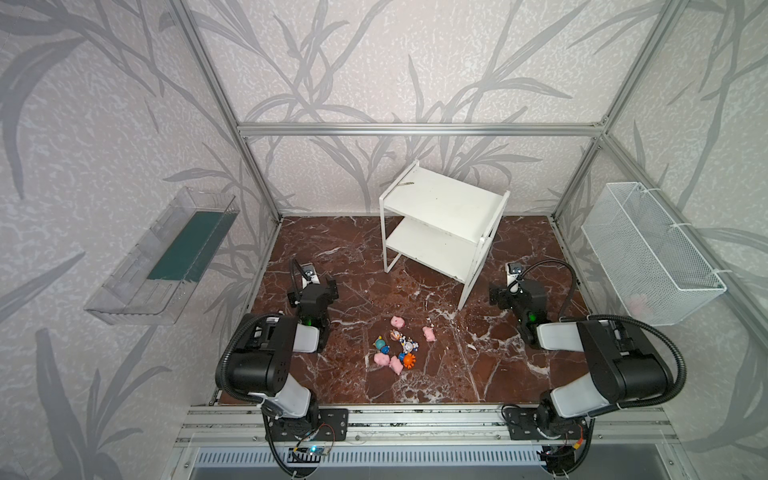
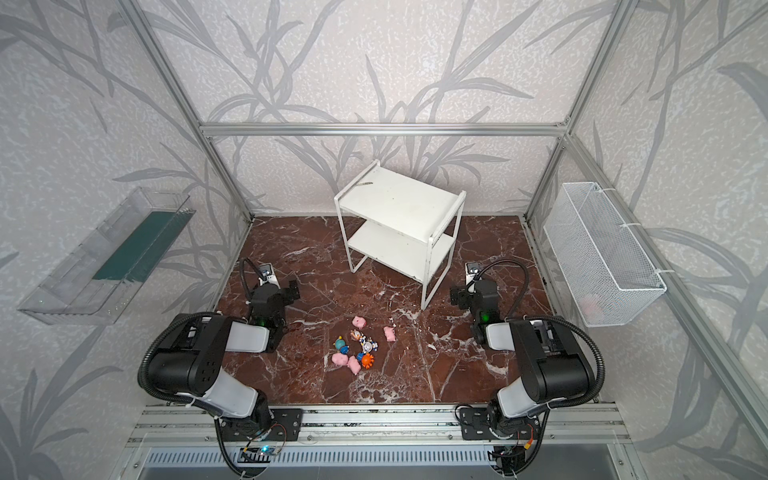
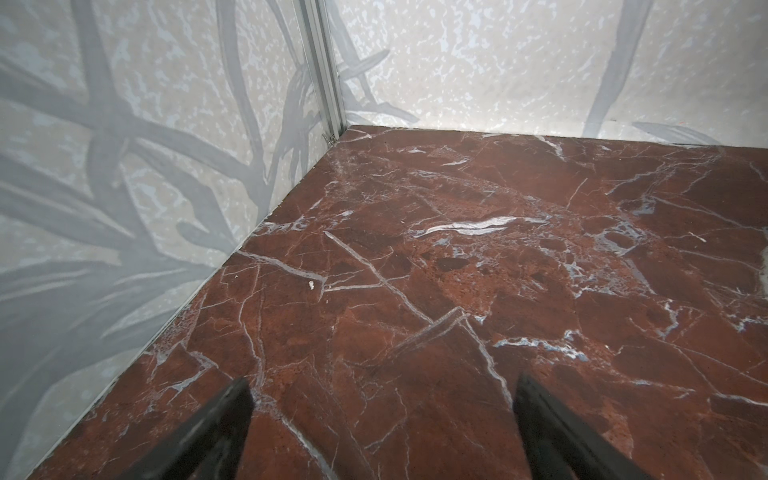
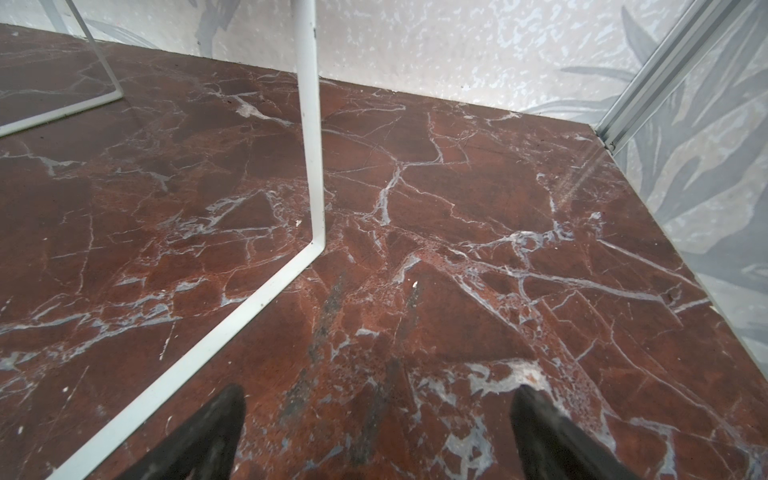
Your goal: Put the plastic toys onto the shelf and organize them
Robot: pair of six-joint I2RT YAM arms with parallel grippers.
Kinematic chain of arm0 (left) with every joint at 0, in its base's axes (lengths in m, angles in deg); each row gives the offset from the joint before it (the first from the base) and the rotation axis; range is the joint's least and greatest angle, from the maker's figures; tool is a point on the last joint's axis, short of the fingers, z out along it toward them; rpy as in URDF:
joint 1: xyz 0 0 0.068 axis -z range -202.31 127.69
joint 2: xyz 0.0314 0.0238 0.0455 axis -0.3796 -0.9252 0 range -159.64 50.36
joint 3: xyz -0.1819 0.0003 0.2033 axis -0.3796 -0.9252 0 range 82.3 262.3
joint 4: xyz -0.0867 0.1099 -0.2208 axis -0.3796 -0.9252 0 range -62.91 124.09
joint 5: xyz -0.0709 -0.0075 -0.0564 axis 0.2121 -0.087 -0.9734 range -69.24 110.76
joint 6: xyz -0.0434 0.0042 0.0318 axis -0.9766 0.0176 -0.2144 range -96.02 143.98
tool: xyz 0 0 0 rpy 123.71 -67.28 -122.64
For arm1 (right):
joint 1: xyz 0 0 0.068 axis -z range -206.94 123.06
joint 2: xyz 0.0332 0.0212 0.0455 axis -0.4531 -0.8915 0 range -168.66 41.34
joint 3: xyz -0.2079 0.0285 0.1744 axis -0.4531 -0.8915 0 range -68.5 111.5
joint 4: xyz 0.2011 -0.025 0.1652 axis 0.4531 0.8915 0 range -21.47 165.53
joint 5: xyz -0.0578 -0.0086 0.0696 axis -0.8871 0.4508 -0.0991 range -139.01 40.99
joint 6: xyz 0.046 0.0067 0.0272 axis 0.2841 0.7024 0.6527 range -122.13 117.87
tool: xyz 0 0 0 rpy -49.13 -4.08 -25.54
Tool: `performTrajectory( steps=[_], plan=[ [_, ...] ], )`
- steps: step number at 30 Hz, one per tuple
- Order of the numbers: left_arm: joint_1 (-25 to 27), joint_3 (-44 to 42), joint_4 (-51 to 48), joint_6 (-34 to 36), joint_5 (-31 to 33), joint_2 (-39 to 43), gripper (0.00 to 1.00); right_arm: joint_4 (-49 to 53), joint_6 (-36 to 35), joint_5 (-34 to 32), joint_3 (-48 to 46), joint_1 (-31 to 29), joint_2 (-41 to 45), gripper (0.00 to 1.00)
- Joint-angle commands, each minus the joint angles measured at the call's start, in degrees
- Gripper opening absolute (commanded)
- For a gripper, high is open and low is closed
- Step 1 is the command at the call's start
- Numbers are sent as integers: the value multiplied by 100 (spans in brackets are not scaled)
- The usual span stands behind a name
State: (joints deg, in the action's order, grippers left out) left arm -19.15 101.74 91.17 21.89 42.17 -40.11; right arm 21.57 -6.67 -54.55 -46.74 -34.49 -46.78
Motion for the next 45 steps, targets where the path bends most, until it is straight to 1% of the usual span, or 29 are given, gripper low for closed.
performTrajectory(
  steps=[1, 18, 21, 22, 24, 26, 28, 29, 30, 31, 33, 34, 35, 36, 37, 39, 40, 42, 43, 45],
  plan=[
    [-17, 112, 118, 33, 76, -48, 99, -217, -49, -83, 127, -18, -43, 99],
    [2, 69, 219, 80, 88, -41, 99, -217, -40, -94, 126, -18, -45, 99],
    [103, -97, 352, 233, 62, 223, 99, -223, -40, -92, 127, -14, -48, 99],
    [182, -60, 153, 284, 279, 398, 99, -218, -44, -97, 127, -18, -48, 99],
    [437, 278, -871, 456, 648, 875, 99, -226, -31, -105, 126, -18, -48, 99],
    [587, 670, -1871, 615, 641, 1180, 99, -198, -17, -59, 142, -4, -60, 99],
    [854, 991, -2487, 273, 1409, 1284, 99, -75, 56, 246, 186, 141, -33, 99],
    [992, 1114, -2863, 40, 1715, 1341, 99, -74, 51, 255, 184, 154, -34, 99],
    [1152, 1239, -3287, -111, 1874, 1426, 99, -106, 49, 251, 181, 149, -47, 99],
    [1372, 1328, -3553, -59, 2159, 1465, 99, -115, 42, 255, 180, 149, -48, 99],
    [1934, 1417, -3708, 74, 3139, 1487, 99, -103, 35, 259, 180, 149, -39, 99],
    [2147, 1422, -3706, 132, 3439, 1489, 99, -108, 3, 304, 172, 149, -30, 99],
    [2331, 1439, -3832, 54, 3576, 1520, 99, -176, -21, 338, 169, 149, -15, 99],
    [2476, 1521, -4220, -160, 3531, 1577, 99, -254, -22, 275, 167, 142, 22, 99],
    [2564, 1629, -4653, -414, 3479, 1630, 99, -48, 32, 39, 221, 115, 165, 99],
    [2693, 1948, -5873, -1248, 3260, 1755, 99, 929, 283, -419, 466, 103, 573, 99],
    [2728, 2105, -6490, -1666, 3010, 1825, 99, 1914, 538, -699, 758, 109, 850, 99],
    [2772, 2266, -7415, -2310, 2482, 1994, 99, 3355, 977, -938, 1230, 93, 1142, 99],
    [2790, 2266, -7668, -2531, 2271, 2072, 99, 3967, 1215, -1102, 1390, 59, 1250, 99],
    [2828, 2163, -7966, -2800, 1595, 2289, 99, 5041, 1644, -1323, 1642, -19, 1436, 99]
  ],
)
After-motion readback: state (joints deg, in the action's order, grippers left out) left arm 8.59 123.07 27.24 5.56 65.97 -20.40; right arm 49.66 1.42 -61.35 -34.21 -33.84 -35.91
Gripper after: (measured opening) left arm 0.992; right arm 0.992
